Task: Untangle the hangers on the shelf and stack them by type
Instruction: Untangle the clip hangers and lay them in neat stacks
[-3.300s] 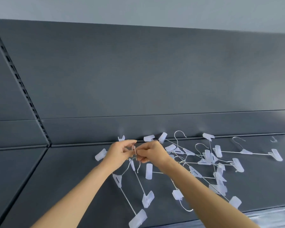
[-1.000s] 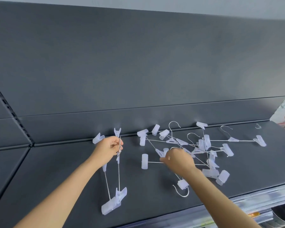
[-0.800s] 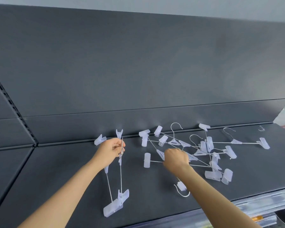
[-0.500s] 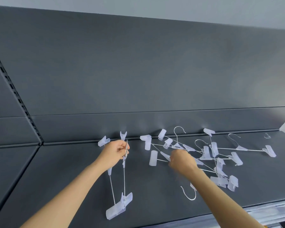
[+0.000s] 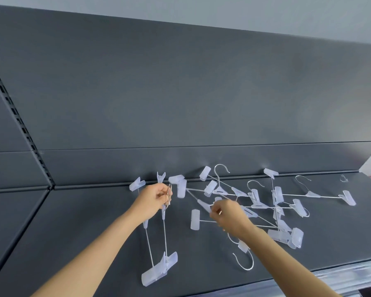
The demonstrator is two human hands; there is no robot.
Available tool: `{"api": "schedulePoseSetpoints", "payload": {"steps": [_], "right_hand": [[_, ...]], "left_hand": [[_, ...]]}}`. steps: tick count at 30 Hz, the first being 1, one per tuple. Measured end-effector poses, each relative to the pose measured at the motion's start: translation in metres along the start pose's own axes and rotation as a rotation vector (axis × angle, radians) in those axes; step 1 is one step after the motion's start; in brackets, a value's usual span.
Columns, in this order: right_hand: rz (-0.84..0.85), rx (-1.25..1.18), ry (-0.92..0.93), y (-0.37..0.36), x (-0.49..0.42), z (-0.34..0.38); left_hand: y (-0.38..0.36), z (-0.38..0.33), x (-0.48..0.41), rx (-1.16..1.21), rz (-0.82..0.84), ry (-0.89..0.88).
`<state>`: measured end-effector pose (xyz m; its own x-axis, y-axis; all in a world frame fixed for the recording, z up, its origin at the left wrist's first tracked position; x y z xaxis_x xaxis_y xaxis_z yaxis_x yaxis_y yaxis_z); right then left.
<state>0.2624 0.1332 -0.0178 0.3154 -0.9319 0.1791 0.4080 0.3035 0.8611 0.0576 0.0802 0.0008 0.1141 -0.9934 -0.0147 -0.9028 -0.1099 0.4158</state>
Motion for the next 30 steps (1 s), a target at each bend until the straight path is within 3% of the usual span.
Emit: {"api": "schedulePoseSetpoints", "payload": {"steps": [4, 10, 17, 25, 30], "right_hand": [[0.092, -0.026, -0.036, -0.017, 0.002, -0.002], [-0.063, 0.073, -0.027, -0.001, -0.020, 0.005], [-0.011, 0.259, -0.242, -0.001, -0.031, -0.030], [-0.272, -0.148, -0.276, 0.050, -0.030, -0.059], [-0.281, -0.239, -0.331, 0.067, -0.024, -0.086]], "left_hand": [[0.003, 0.000, 0.003, -0.022, -0.007, -0.005], [0.013, 0.005, 0.009, -0.023, -0.043, -0.005], [0.020, 0.016, 0.016, -0.037, -0.049, 0.000], [0.007, 0.015, 0.009, -0.137, 0.026, -0.020], [-0.004, 0.016, 0.000, -0.160, 0.041, -0.033]]}}
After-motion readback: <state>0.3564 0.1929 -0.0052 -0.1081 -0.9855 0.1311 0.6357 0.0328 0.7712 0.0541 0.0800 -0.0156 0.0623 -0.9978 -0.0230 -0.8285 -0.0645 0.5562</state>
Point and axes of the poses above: each hand's wrist, its own x-axis away from the middle knuckle, its own y-axis out of the back of the hand, z = x × y, the point moved 6 cm from there along -x, towards the middle knuckle, and after that the axes turned 6 degrees about -y, right-handed, at the moved point
